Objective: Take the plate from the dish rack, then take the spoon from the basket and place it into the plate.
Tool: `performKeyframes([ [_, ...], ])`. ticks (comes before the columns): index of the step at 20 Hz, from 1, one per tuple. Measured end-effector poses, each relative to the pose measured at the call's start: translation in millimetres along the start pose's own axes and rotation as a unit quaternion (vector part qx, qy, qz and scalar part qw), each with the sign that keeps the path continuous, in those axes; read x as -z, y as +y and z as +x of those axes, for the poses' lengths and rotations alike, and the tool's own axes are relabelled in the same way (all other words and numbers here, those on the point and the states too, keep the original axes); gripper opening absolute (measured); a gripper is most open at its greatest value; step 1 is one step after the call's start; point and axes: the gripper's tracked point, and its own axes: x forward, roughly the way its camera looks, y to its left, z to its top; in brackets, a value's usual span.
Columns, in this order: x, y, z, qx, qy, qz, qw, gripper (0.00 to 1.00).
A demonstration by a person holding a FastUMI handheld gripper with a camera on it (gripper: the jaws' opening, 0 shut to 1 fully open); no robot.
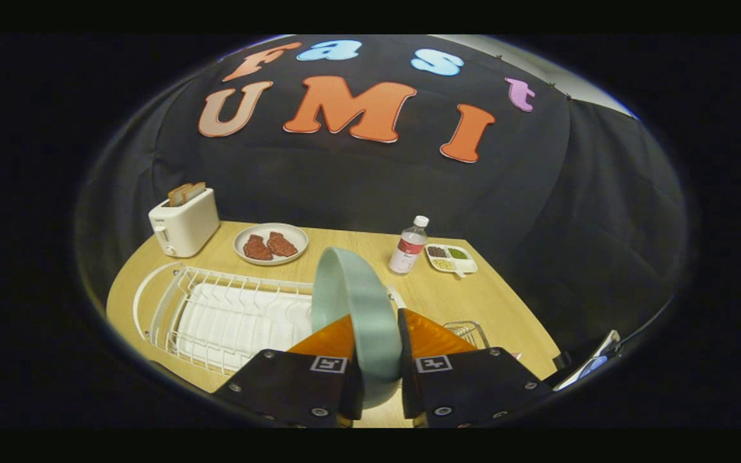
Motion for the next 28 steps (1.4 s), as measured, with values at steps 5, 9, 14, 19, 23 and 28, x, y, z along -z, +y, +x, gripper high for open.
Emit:
performKeyframes([
  [5,26,-9,-44,-0.061,-0.005,0.053,0.997,0.24],
  [9,66,-12,-74,-0.120,0.002,0.110,0.987,0.24],
  [14,125,-9,-99,-0.186,0.020,0.191,0.964,0.24],
  [19,177,-3,-115,-0.229,0.037,0.256,0.938,0.24],
  [23,215,13,-112,-0.259,0.069,0.295,0.917,0.24],
  [28,246,26,-91,-0.267,0.106,0.321,0.902,0.24],
])
